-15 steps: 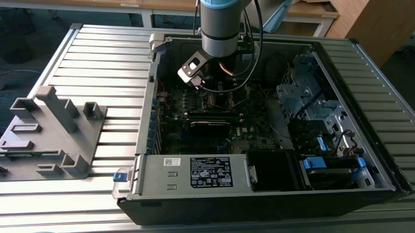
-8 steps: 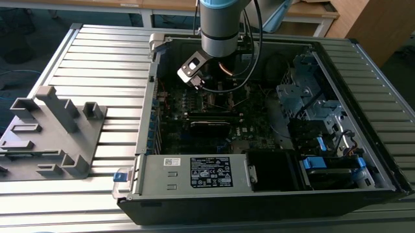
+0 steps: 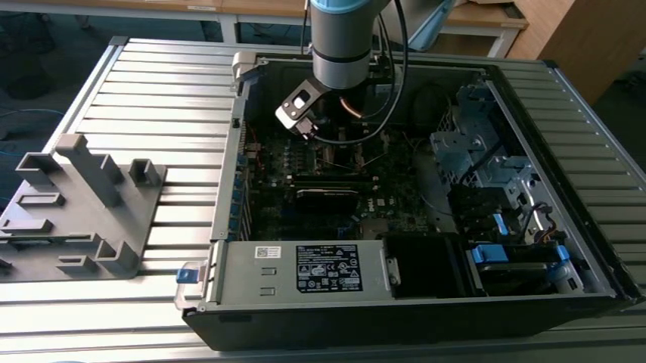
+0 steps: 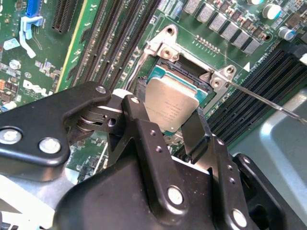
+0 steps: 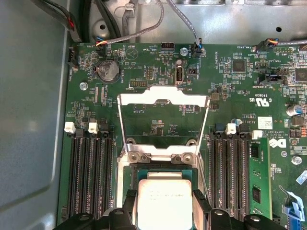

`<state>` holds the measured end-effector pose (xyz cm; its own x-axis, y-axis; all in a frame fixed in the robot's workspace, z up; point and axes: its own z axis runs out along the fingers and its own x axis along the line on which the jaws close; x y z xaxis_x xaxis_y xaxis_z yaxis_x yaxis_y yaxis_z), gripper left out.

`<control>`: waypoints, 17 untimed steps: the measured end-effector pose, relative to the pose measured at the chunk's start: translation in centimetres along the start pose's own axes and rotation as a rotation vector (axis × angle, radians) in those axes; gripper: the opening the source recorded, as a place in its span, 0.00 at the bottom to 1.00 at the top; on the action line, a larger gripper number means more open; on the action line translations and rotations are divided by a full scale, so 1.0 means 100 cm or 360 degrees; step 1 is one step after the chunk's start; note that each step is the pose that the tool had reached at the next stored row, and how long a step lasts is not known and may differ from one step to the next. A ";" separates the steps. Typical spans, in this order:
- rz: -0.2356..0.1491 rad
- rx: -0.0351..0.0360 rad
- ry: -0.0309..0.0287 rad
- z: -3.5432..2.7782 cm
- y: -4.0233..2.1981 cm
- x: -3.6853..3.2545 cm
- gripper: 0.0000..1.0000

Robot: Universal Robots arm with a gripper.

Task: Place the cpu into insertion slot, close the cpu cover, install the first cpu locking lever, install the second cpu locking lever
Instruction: 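Place the cpu into insertion slot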

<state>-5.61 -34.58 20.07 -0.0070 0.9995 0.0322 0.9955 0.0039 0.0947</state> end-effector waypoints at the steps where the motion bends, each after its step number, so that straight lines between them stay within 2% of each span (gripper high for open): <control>1: 0.0000 0.0000 0.00000 0.0000 -0.0003 0.0000 0.54; 17: 0.0000 0.0000 -0.00003 -0.0014 -0.0003 0.0000 0.54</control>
<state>-5.65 -34.58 20.21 -0.0070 0.9995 0.0320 0.9955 0.0039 0.0946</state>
